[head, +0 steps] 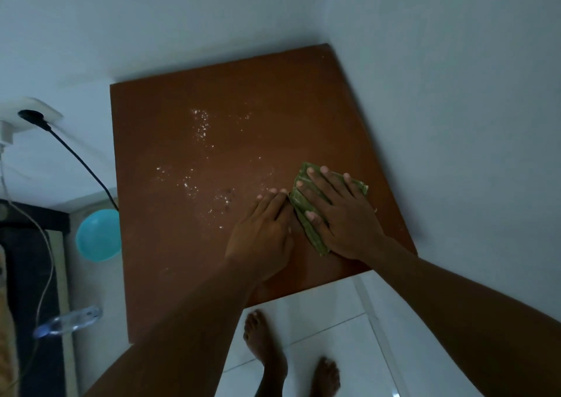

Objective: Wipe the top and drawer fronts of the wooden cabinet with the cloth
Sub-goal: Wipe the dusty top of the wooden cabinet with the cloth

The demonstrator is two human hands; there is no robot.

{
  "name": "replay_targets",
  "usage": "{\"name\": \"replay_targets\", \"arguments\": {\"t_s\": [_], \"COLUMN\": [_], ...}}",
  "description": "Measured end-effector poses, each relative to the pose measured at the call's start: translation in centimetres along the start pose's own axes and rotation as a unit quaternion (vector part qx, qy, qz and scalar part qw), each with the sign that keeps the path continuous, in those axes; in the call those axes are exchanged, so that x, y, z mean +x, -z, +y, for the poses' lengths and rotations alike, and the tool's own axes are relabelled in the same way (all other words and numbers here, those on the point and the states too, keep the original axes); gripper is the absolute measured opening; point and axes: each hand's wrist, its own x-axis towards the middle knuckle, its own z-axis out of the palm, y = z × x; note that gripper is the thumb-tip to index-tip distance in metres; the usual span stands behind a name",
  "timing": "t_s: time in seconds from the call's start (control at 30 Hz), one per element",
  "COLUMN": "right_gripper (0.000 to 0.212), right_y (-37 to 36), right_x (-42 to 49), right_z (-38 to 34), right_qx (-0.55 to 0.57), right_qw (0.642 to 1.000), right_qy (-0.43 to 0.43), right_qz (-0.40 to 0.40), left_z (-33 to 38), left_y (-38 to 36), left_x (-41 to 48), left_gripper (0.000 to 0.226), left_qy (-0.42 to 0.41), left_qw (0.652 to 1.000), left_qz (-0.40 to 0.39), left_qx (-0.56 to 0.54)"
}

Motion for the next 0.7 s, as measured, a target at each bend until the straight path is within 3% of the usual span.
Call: {"name": "replay_targets", "arguments": {"t_s": [0.37,0.7], "right_gripper": [0.053,0.049], "right_y": [-1.6,-2.6], "right_x": [-7.8,-11.8], "right_z": [-1.9,-2.6], "right_qx": [0.026,0.060], "right_qw": [0.998,0.994], "right_qy": [-0.018,0.017], "right_qz": [0.051,0.089], "left_z": [3.7,4.8], "left_y": [-3.4,-4.2], "left_x": [-6.5,-9.5], "left_gripper": [0.066,0.064], "left_qy": [0.082,0.094], "left_qw": [0.997,0.995], "left_qz": [0.006,0.014], "left_qx": [0.001,-0.023]}}
